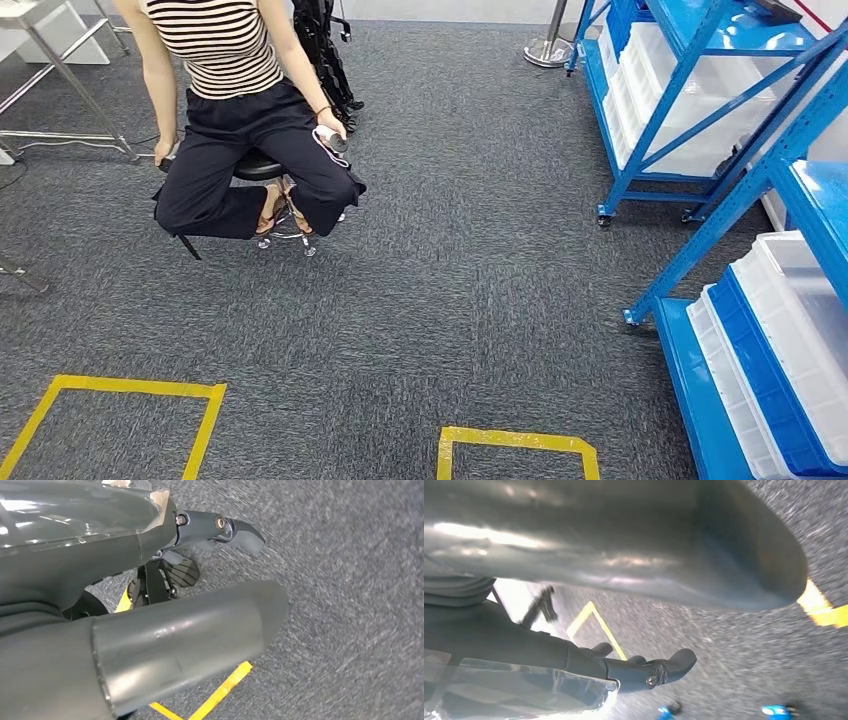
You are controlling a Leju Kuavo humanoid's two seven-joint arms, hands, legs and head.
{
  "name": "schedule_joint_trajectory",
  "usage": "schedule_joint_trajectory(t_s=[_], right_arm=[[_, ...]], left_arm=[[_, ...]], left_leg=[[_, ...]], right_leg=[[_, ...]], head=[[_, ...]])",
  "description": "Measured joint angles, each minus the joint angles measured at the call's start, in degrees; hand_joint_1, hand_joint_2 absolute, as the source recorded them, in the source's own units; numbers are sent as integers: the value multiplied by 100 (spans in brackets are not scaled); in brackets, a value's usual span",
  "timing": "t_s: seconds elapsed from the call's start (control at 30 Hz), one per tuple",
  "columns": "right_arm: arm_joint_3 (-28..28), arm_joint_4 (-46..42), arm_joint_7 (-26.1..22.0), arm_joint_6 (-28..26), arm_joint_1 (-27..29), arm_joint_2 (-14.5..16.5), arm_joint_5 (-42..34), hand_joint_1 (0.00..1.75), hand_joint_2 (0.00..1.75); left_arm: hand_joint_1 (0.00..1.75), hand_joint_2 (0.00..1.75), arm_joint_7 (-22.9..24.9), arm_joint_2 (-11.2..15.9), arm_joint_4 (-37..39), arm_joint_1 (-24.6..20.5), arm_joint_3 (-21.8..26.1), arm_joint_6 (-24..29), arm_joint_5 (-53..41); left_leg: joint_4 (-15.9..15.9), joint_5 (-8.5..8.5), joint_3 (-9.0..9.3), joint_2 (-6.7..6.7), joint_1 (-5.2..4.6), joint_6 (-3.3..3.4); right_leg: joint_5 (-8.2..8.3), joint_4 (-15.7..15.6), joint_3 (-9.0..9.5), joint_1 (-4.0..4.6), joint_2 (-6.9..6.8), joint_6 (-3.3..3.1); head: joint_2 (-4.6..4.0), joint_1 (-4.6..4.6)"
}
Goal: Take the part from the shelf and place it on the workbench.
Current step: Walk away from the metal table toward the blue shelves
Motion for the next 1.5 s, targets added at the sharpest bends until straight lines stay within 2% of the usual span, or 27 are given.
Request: schedule_joint_trajectory(t_s=[0.07, 0.13, 0.2, 0.27, 0.33, 0.4, 0.43, 0.47, 0.53, 0.57, 0.63, 0.7, 0.73, 0.8, 0.87, 0.9, 0.93, 0.97, 1.0, 1.07, 1.13, 1.17, 1.23, 1.3, 1.4, 1.47, 1.5], right_arm=[[-4, 0, 5, 0, -9, 9, -1, 0, 0], [-8, 0, 5, 1, -16, 17, -2, 0, 0], [-17, 0, 3, 2, -9, 16, -1, 0, 0], [-32, 0, -1, 2, -7, 11, 0, 0, 0], [-41, 0, -6, 2, -14, 5, 1, 0, 0], [-45, 0, -13, 3, -10, 2, 4, 0, 0], [-46, 0, -15, 4, -2, 1, 6, 0, 0], [-47, 0, -16, 4, 5, -2, 8, 0, 0], [-49, 0, -16, 3, 4, -11, 10, 0, 0], [-49, 0, -16, 3, -7, -16, 12, 0, 0], [-49, 0, -16, 4, -27, -18, 14, 0, 0], [-51, 0, -16, 4, -22, -21, 14, 0, 0], [-52, -1, -15, 4, -14, -23, 14, 0, 0], [-55, -2, -16, 4, -12, -28, 14, 0, 0], [-57, -2, -16, 4, -16, -28, 14, 0, 0], [-59, -2, -16, 4, -16, -26, 14, 0, 0], [-62, -2, -15, 4, -12, -26, 14, 0, 0], [-64, -2, -13, 4, -7, -26, 15, 0, 0], [-66, -2, -9, 4, -5, -27, 16, 0, 0], [-65, -2, -1, 4, -10, -22, 26, 0, 0], [-64, -2, 1, 4, -23, -15, 36, 0, 0], [-65, -2, 2, 4, -25, -14, 38, 0, 0], [-69, -2, 3, 4, -18, -14, 42, 0, 0], [-73, -2, 3, 4, -14, -16, 48, 0, 0], [-75, -1, 3, 4, -29, -20, 56, 0, 0], [-75, 0, 3, 4, -23, -22, 60, 0, 0], [-76, 0, 3, 4, -14, -22, 62, 0, 0]], left_arm=[[0, 0, 1, 11, 0, -6, -2, -2, 1], [0, 0, 8, 20, 0, -14, -7, -3, 3], [0, 0, 15, 8, 0, -29, -18, -8, 11], [0, 0, 16, -3, 0, -39, -27, -19, 19], [0, 0, 19, 0, 0, -33, -29, -32, 20], [0, 0, 24, 2, 1, -26, -29, -49, 22], [0, 0, 25, 1, 2, -25, -29, -55, 24], [0, 0, 25, -2, 2, -25, -29, -61, 26], [0, 0, 25, -7, 2, -28, -29, -69, 27], [0, 0, 25, -8, 2, -29, -29, -73, 27], [0, 0, 24, -6, 2, -35, -29, -78, 32], [0, 0, 24, -12, 2, -48, -31, -80, 36], [0, 0, 24, -15, 2, -55, -34, -82, 36], [0, 0, 23, -19, 2, -55, -44, -85, 36], [0, 0, 23, -19, 4, -36, -53, -85, 36], [0, 0, 24, -19, 5, -25, -56, -84, 36], [0, 0, 24, -19, 7, -19, -57, -81, 36], [0, 0, 24, -17, 8, -16, -59, -78, 36], [0, 0, 24, -16, 9, -16, -61, -75, 36], [0, 0, 24, -5, 9, -15, -63, -71, 35], [0, 0, 24, 5, 9, -16, -66, -70, 32], [0, 0, 24, 6, 9, -19, -68, -70, 30], [0, 0, 24, -3, 9, -25, -72, -73, 26], [0, 0, 22, -9, 10, -29, -74, -77, 25], [0, 0, 21, 1, 11, -14, -75, -79, 25], [0, 0, 23, 2, 13, -4, -75, -79, 25], [0, 0, 22, 2, 13, -5, -75, -75, 25]], left_leg=[[-739, 312, 355, -232, -7, 70], [-1055, 373, 500, -359, -34, 110], [-1113, 411, 511, -249, -49, 152], [-1203, 471, 539, -112, -39, 217], [-1246, 496, 544, 43, -47, 256], [-1243, 494, 527, 209, -64, 265], [-1242, 492, 524, 284, -68, 262], [-1240, 488, 524, 354, -68, 257], [-1230, 469, 540, 473, -69, 225], [-1214, 447, 546, 528, -85, 192], [-1188, 412, 561, 621, -108, 122], [-1183, 394, 582, 705, -96, 57], [-1149, 357, 585, 667, -75, 21], [-798, 97, 454, 416, -36, -40], [-49, -305, 116, 150, -18, -65], [292, -434, -57, 101, -19, -67], [472, -453, -163, 81, -19, -60], [428, -349, -165, 64, -19, -42], [166, -151, -57, 31, -20, -16], [-614, 258, 300, -199, -20, 50], [-1054, 393, 501, -387, -32, 90], [-1099, 381, 516, -395, -47, 105], [-1141, 413, 523, -291, -58, 145], [-1223, 469, 543, -161, -43, 210], [-1269, 499, 537, 72, -54, 259], [-1266, 495, 526, 226, -64, 259], [-1264, 492, 525, 296, -63, 256]], right_leg=[[9, 7, 1, 17, 125, 17], [33, 13, -35, 7, 227, 61], [58, 20, -93, -23, 298, 119], [-40, 218, -236, -22, 136, 137], [-333, 845, -564, -22, -142, 113], [-586, 1537, -896, -46, -257, 128], [-604, 1651, -937, -60, -281, 163], [-537, 1528, -854, -74, -308, 214], [-276, 738, -398, -94, -489, 303], [-169, 358, -173, -90, -597, 310], [-87, 11, 25, -67, -706, 248], [-68, 11, 6, -49, -590, 165], [-57, 1, 4, -54, -535, 136], [-28, -17, 18, -74, -423, 66], [-10, -17, -1, -63, -309, 21], [-6, -16, -8, -50, -243, 10], [-2, -15, -12, -37, -175, 5], [1, -14, -9, -26, -102, 2], [2, -13, -1, -19, -28, 3], [6, -7, 11, -3, 104, 12], [21, 4, -16, 4, 204, 41], [34, 5, -38, -3, 252, 71], [58, -1, -83, -32, 330, 132], [-43, 168, -210, -25, 170, 153], [-498, 1087, -670, -27, -201, 119], [-677, 1628, -915, -55, -267, 158], [-654, 1639, -901, -70, -289, 206]], head=[[0, 5], [0, 4], [0, 3], [0, 24], [0, 63], [0, 90], [0, 91], [0, 96], [0, 103], [0, 109], [0, 98], [-1, 84], [-1, 79], [0, 43], [0, 1], [0, -2], [0, -3], [0, -3], [0, -2], [0, -3], [0, -2], [0, -2], [0, -3], [0, 18], [0, 84], [-1, 93], [-1, 96]])
